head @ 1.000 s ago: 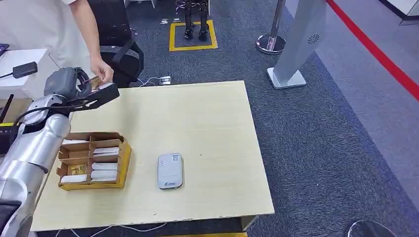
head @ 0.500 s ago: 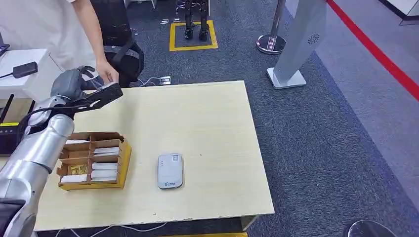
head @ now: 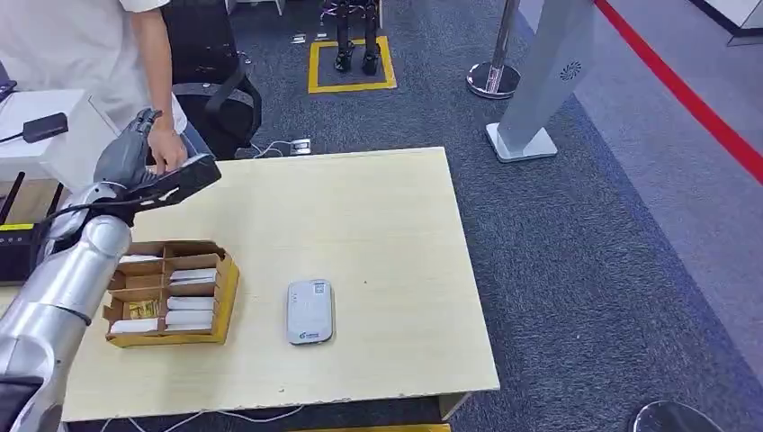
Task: Pass the card to the sensor for recognition and then transmit it.
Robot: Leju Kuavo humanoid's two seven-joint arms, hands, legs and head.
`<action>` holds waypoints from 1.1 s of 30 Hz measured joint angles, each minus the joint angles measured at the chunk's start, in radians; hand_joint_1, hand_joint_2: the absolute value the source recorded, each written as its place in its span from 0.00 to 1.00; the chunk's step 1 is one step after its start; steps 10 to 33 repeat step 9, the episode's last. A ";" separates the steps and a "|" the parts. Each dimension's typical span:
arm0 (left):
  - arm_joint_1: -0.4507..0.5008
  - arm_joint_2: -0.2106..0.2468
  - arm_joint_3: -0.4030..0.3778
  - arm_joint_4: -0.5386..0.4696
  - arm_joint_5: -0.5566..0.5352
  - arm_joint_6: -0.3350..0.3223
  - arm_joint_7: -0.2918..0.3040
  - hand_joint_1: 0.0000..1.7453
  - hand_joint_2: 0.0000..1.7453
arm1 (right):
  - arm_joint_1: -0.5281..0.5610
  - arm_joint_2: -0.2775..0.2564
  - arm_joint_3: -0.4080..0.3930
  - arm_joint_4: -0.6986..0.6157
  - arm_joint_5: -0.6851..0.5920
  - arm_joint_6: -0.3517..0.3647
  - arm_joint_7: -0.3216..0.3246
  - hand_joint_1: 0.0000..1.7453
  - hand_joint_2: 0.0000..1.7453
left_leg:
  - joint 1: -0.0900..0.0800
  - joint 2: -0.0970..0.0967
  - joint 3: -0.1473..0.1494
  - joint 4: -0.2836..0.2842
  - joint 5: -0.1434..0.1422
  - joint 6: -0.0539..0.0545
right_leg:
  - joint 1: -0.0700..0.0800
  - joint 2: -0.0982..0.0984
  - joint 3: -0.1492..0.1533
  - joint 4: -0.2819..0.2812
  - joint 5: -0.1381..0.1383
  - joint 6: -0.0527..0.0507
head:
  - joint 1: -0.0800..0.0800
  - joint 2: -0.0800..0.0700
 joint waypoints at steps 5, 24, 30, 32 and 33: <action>0.131 0.037 0.017 -0.148 0.107 -0.007 -0.029 0.00 1.00 | 0.006 0.000 -0.022 0.000 0.000 -0.010 -0.007 0.00 0.00 | 0.000 0.001 0.000 0.000 0.000 0.000 | 0.000 0.001 0.000 0.000 0.000 0.000 | 0.000 0.000; 0.316 0.051 0.076 -0.329 0.256 0.026 -0.115 0.00 1.00 | 0.012 0.000 -0.046 0.000 0.000 -0.017 -0.013 0.00 0.00 | 0.000 0.003 0.000 -0.001 -0.001 0.000 | 0.000 0.003 0.000 0.000 -0.001 0.000 | 0.000 0.000; 0.316 0.051 0.076 -0.329 0.256 0.026 -0.115 0.00 1.00 | 0.012 0.000 -0.046 0.000 0.000 -0.017 -0.013 0.00 0.00 | 0.000 0.003 0.000 -0.001 -0.001 0.000 | 0.000 0.003 0.000 0.000 -0.001 0.000 | 0.000 0.000; 0.316 0.051 0.076 -0.329 0.256 0.026 -0.115 0.00 1.00 | 0.012 0.000 -0.046 0.000 0.000 -0.017 -0.013 0.00 0.00 | 0.000 0.003 0.000 -0.001 -0.001 0.000 | 0.000 0.003 0.000 0.000 -0.001 0.000 | 0.000 0.000; 0.316 0.051 0.076 -0.329 0.256 0.026 -0.115 0.00 1.00 | 0.012 0.000 -0.046 0.000 0.000 -0.017 -0.013 0.00 0.00 | 0.000 0.003 0.000 -0.001 -0.001 0.000 | 0.000 0.003 0.000 0.000 -0.001 0.000 | 0.000 0.000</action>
